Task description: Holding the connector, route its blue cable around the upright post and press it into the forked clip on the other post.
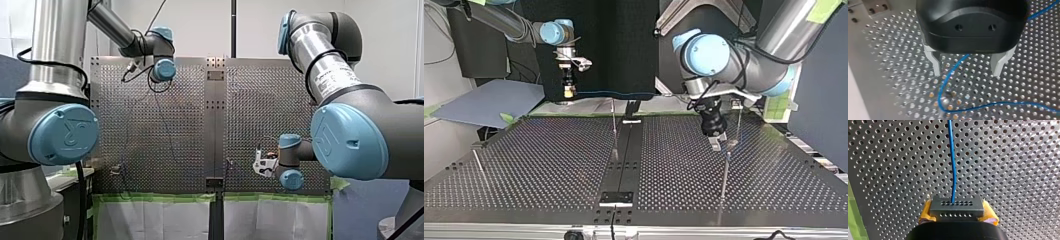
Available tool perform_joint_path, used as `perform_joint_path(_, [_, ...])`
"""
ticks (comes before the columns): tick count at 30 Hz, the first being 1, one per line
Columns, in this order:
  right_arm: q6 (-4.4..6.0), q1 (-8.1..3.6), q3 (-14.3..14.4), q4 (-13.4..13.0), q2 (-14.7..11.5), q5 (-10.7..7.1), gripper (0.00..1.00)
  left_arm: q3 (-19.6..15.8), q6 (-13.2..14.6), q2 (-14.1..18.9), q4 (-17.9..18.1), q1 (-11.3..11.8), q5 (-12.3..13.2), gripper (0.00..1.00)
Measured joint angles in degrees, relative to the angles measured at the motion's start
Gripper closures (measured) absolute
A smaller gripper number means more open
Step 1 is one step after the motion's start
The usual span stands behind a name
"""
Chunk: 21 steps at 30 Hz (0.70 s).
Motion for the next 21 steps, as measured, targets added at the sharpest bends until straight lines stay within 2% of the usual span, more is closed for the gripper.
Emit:
perform_joint_path(4, [0.0,0.01,0.0,0.0,0.0,0.0,0.71,0.2,0.1,-0.5,0.2,0.0,0.9,0.04])
perform_joint_path(5, [0.0,0.0,0.0,0.0,0.0,0.0,0.71,0.2,0.1,-0.5,0.2,0.0,1.2,0.01])
perform_joint_path(21, [0.0,0.0,0.0,0.0,0.0,0.0,0.71,3.2,0.1,-0.7,-2.0,0.5,7.8,0.01])
